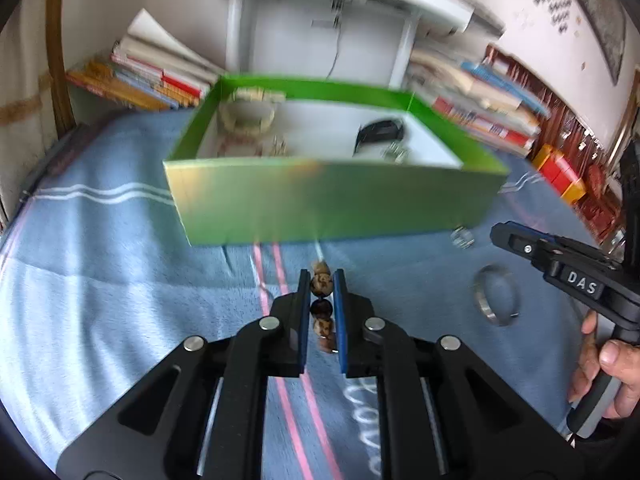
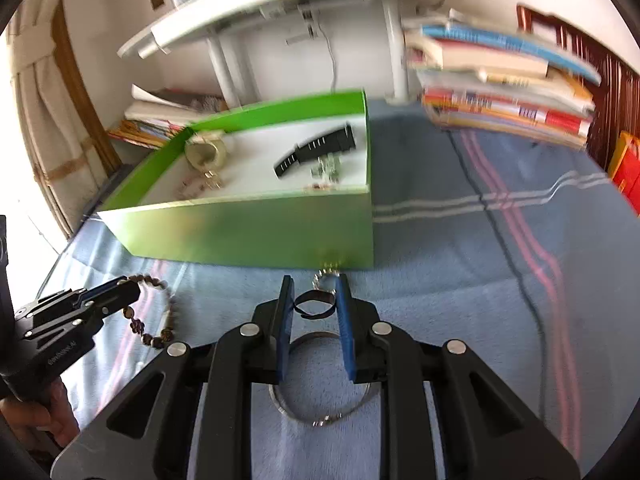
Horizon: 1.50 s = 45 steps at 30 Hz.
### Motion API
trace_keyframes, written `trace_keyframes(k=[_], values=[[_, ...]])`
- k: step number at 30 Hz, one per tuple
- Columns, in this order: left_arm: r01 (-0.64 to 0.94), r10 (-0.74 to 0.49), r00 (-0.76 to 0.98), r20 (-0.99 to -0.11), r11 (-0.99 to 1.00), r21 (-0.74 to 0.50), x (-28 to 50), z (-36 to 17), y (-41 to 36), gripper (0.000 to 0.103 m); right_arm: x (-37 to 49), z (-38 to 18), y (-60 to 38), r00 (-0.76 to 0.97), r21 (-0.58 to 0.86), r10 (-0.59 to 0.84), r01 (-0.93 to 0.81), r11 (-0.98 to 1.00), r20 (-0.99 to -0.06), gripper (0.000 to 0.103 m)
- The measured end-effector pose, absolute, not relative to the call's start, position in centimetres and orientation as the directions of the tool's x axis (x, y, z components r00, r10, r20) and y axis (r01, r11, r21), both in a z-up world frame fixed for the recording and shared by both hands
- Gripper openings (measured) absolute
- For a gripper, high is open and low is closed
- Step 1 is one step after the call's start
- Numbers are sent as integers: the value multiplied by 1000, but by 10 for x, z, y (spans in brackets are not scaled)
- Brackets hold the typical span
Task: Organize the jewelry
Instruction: 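Grasp the brown bead bracelet with the left gripper while the right gripper grasps the black ring, then lift the brown bead bracelet with the left gripper while the right gripper lifts the black ring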
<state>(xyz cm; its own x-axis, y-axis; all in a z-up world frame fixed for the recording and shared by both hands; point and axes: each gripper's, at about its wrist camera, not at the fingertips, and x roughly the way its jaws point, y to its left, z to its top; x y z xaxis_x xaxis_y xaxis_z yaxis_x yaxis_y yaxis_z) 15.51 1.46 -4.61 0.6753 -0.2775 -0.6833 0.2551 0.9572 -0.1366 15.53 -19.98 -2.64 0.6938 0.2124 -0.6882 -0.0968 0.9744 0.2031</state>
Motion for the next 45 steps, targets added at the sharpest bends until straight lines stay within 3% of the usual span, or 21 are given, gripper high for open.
trace_keyframes(k=[7, 14, 27, 45], values=[[269, -297, 762, -576, 953, -137, 101, 9, 28, 11, 108, 19, -201, 762, 209, 249, -152, 966, -597, 21], [269, -292, 793, -534, 955, -123, 48, 33, 44, 11, 55, 40, -191, 800, 176, 270, -207, 962, -536, 21], [251, -282, 783, -554, 959, -133, -5, 16, 64, 11, -3, 37, -182, 806, 175, 285, -226, 958, -518, 21], [262, -287, 772, -567, 957, -128, -13, 12, 59, 11, -18, 40, -186, 816, 179, 279, -217, 960, -506, 21]])
